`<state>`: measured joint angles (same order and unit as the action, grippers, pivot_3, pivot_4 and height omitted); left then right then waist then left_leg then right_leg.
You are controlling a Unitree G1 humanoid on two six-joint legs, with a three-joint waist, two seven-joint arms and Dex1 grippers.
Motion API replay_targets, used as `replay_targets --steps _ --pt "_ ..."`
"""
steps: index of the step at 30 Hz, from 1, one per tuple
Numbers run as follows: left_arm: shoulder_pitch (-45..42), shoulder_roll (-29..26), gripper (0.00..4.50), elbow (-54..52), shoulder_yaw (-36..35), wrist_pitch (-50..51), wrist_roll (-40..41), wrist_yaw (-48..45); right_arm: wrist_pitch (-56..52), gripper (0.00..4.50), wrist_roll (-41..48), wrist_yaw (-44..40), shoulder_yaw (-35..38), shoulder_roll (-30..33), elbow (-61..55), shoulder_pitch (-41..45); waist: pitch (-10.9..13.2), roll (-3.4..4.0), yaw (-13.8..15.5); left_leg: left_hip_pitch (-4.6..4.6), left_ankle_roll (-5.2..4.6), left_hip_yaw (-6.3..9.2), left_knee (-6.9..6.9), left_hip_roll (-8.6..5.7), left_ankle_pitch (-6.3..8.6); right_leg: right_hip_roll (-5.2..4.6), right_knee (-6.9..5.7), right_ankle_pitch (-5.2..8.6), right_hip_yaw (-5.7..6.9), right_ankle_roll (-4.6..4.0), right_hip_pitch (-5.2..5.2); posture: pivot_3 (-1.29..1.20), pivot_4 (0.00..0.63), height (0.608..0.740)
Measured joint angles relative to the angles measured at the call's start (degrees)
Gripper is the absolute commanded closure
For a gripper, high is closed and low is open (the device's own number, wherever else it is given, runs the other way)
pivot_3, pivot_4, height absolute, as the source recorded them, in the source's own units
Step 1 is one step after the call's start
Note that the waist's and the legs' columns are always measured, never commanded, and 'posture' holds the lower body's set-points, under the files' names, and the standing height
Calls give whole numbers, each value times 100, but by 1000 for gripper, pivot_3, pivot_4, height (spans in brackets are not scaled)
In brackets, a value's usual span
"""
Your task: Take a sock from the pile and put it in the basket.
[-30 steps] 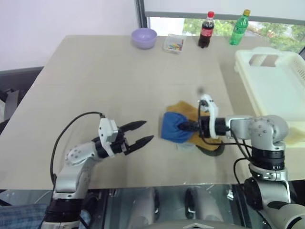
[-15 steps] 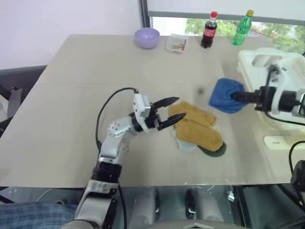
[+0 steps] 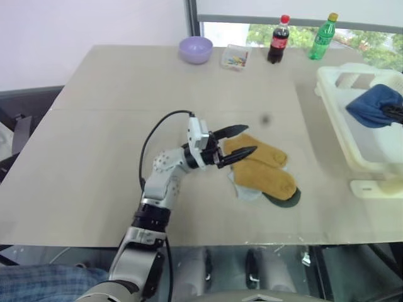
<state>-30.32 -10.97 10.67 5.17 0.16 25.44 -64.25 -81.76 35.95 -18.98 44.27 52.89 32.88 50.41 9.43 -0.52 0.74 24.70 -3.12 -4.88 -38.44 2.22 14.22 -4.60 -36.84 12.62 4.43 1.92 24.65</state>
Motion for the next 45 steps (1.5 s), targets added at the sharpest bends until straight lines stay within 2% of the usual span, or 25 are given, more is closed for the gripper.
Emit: replay_targets --steps 1,2,6,10,11,17,22,24,26,27,29,31,34,37,42,45 --pt "0 1 1316 29 3 -2 -24 -28 104 4438 -60 113 108 6 242 2 0 0 -2 -1 0 -5 0 0 0 1 0 0 -2 0 0 0 150 733" --pt "1 2 1316 43 7 -3 -48 -39 150 4071 -108 187 161 5 400 2 0 1 -4 -1 0 -11 0 1 0 2 0 0 -5 0 1 0 150 733" --pt "2 36 1316 77 20 -4 -55 -44 416 2345 -235 311 175 2 814 -45 -1 3 -4 -3 8 -12 0 1 -5 2 -2 -1 -19 1 3 0 150 733" --pt "6 37 1316 77 23 -4 -68 -35 525 391 -237 230 107 12 825 -157 -1 3 -1 -3 9 -11 0 1 -6 2 0 -2 -26 4 3 0 150 733" --pt "12 34 1316 77 28 -4 -71 -36 568 59 -246 200 62 20 811 -226 -1 3 1 -4 10 -11 0 1 -6 2 0 -2 -27 5 3 0 150 733" --pt "83 -11 1316 77 61 -18 -135 -41 974 59 -446 -658 -973 561 50 -1267 -4 9 18 -3 9 -12 -2 -2 -6 -1 2 -3 -31 7 4 0 150 733" --pt "129 -150 1316 67 39 -1 -164 -25 1291 59 -426 -1479 -1017 1214 -312 -1743 -6 12 -14 -13 -2 -17 -5 4 1 6 0 -5 -41 11 3 0 150 733" --pt "159 -202 1316 65 14 12 -164 -22 1384 59 -422 -1639 -1012 1305 -387 -1798 -6 13 -25 -18 -6 -18 -6 7 4 10 -1 -6 -46 11 2 0 150 733" --pt "308 -337 1316 -78 -28 170 -161 107 1859 59 -334 -2138 -942 1297 -827 -2072 -6 13 -44 -22 -6 -21 -8 11 4 13 -6 -7 -52 13 2 0 150 733" --pt "369 -371 1316 -125 -57 214 -161 165 2014 59 -240 -2289 -832 1180 -1104 -2186 -7 13 -50 -25 -6 -21 -9 12 4 15 -7 -7 -54 13 1 0 150 733" --pt "589 -484 1316 -311 -169 241 -185 438 2511 59 166 -2760 -667 513 -2325 -2677 -9 6 -81 -27 -3 -13 -11 23 3 26 -7 -7 -55 14 -4 0 150 733" --pt "728 -557 1316 -473 -250 262 -220 616 2603 59 425 -2818 -706 3 -2938 -2867 -9 7 -90 -28 9 -12 -13 30 -5 26 -9 -7 -53 14 -7 0 150 733" --pt "1217 -845 1316 -976 -306 506 -355 994 2926 59 949 -2807 -803 -1148 -4023 -3164 -10 10 -82 -29 11 -12 -15 37 -5 21 -12 -8 -53 14 -8 0 150 733" --pt "1944 -1119 1316 -1456 -302 696 -524 1249 3117 59 1490 -2904 -1257 -1895 -5033 -3680 -11 13 -77 -27 12 -12 -14 40 -5 17 -11 -7 -53 13 -7 0 150 733" --pt "3004 -1404 1316 -1891 -427 737 -683 1572 3606 59 1458 -3550 -1927 -2029 -5606 -4900 -12 13 36 -24 -15 -11 -16 21 12 -6 -6 -7 -46 12 -10 0 150 733" --pt "3624 -1476 1316 -2344 -635 684 -722 1804 4343 59 942 -4199 -2038 -1586 -5334 -5709 -15 7 19 -39 -31 -10 -35 18 23 -11 -6 2 -45 1 -31 0 150 733"
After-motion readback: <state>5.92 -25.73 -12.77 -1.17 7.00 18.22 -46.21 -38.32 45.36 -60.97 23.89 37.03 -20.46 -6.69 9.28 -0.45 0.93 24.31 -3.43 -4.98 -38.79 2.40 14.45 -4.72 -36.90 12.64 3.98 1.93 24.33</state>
